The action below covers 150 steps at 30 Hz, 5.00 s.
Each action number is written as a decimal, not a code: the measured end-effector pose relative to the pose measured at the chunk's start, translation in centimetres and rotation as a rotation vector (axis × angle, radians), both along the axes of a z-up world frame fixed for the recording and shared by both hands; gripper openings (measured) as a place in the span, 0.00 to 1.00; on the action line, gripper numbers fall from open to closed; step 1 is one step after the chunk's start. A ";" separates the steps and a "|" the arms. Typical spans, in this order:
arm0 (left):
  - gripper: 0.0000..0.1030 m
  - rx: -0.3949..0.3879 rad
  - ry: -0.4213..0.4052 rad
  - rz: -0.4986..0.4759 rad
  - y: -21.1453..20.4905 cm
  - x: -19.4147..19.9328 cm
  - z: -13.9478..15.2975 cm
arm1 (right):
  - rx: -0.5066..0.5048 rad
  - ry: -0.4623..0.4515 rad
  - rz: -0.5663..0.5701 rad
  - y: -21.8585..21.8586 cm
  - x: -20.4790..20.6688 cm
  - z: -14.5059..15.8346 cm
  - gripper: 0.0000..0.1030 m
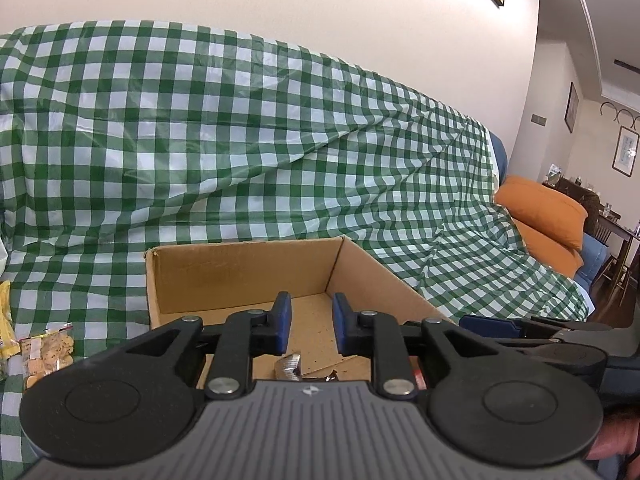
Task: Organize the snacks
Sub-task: 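Open the right tool to drop the red pack into the box while the left tool releases the purple bar, then move both tools back to the snack pile toward another purple candy bar, then grasp the purple candy bar with the right tool while the left tool grasps the round peanut cake pack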
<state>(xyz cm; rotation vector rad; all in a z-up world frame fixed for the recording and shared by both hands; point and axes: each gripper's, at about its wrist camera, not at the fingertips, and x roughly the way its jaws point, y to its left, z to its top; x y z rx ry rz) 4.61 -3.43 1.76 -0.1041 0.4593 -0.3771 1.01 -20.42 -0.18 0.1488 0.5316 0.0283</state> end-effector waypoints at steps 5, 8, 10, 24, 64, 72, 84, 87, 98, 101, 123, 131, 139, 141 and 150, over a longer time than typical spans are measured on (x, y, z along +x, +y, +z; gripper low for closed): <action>0.24 0.008 -0.004 0.003 0.0 0.0 0.1 | 0.000 0.003 -0.004 0.0 0.2 -0.1 0.70; 0.24 0.017 -0.012 0.008 0.4 -0.1 0.1 | -0.008 -0.006 0.006 0.2 0.1 0.0 0.70; 0.24 0.023 -0.013 0.015 0.7 -0.1 0.0 | -0.010 -0.012 0.012 0.3 0.1 0.0 0.70; 0.24 0.060 -0.002 0.063 2.6 -0.1 -0.2 | 0.014 -0.031 0.057 1.0 0.4 0.2 0.53; 0.23 -0.383 0.448 0.791 31.9 6.5 -3.5 | 0.069 -0.072 0.211 6.7 1.6 1.7 0.34; 0.29 -0.461 0.559 0.841 32.6 6.9 -5.3 | 0.358 0.179 0.295 14.7 4.5 2.0 0.37; 0.62 -0.172 0.569 0.858 30.2 9.0 -6.4 | 0.341 0.467 -0.063 24.1 10.3 -6.3 0.57; 0.71 -0.125 0.585 0.851 29.5 9.6 -7.0 | 0.368 0.525 -0.156 23.6 11.6 -8.4 0.57; 0.78 -0.027 0.633 0.886 28.7 12.2 -9.1 | 0.193 0.508 -0.194 25.3 14.4 -10.2 0.24; 0.80 -0.048 0.636 0.901 29.0 12.5 -9.3 | 0.172 0.489 -0.165 25.2 14.5 -10.1 0.15; 0.60 0.130 0.590 0.824 27.6 12.3 -8.6 | -0.086 0.338 0.590 22.9 0.2 -1.8 0.14; 0.32 0.063 0.590 0.798 28.2 9.2 -7.3 | -0.115 0.315 0.643 22.9 -1.3 -4.7 0.14; 0.25 -0.062 0.642 0.740 28.8 6.0 -6.9 | -0.159 0.318 0.651 23.2 -1.7 -6.0 0.14; 0.28 -0.070 0.640 0.724 29.0 5.9 -6.9 | -0.188 0.313 0.657 23.4 -2.1 -6.3 0.14; 0.83 0.044 0.595 0.731 26.8 8.1 -7.2 | -0.203 0.335 0.673 23.6 -2.0 -7.0 0.16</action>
